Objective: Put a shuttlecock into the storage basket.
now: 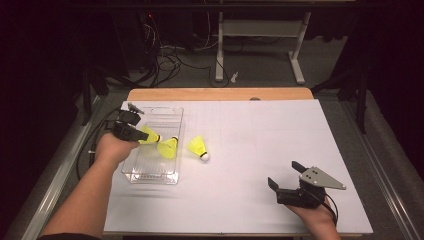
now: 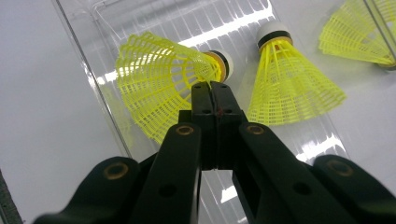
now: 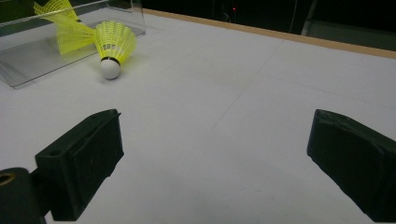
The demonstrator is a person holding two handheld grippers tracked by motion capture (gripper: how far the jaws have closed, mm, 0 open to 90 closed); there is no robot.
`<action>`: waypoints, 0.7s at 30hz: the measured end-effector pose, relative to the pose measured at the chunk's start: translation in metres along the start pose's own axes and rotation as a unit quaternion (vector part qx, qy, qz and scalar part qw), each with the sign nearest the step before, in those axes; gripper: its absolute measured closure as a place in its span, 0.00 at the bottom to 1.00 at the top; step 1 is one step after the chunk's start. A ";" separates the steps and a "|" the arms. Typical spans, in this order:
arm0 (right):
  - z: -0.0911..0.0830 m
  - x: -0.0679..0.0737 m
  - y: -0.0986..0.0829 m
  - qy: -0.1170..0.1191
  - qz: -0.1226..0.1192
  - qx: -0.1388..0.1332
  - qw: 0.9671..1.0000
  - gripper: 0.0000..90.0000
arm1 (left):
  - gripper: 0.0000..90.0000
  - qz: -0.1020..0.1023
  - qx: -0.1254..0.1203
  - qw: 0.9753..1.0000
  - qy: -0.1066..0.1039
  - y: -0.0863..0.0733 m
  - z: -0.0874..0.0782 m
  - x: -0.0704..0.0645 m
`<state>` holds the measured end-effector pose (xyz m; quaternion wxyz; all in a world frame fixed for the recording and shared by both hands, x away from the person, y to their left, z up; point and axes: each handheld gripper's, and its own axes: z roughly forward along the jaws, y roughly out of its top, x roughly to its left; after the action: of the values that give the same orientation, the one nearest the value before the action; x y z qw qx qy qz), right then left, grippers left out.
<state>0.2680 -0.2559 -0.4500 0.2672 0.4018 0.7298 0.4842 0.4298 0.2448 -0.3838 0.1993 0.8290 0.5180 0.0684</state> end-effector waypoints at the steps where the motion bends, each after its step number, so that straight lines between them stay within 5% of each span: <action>1: 0.000 0.000 0.000 0.000 0.000 0.000 1.000 0.05 | 1.00 -0.001 -0.002 1.000 -0.002 0.000 0.000 0.000; 21: 0.000 0.000 0.000 0.000 -0.001 0.001 1.000 0.05 | 1.00 -0.013 0.008 1.000 0.003 -0.006 0.008 0.005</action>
<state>0.2679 -0.2558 -0.4502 0.2671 0.4014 0.7307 0.4834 0.4294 0.2495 -0.3940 0.1924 0.8238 0.5294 0.0640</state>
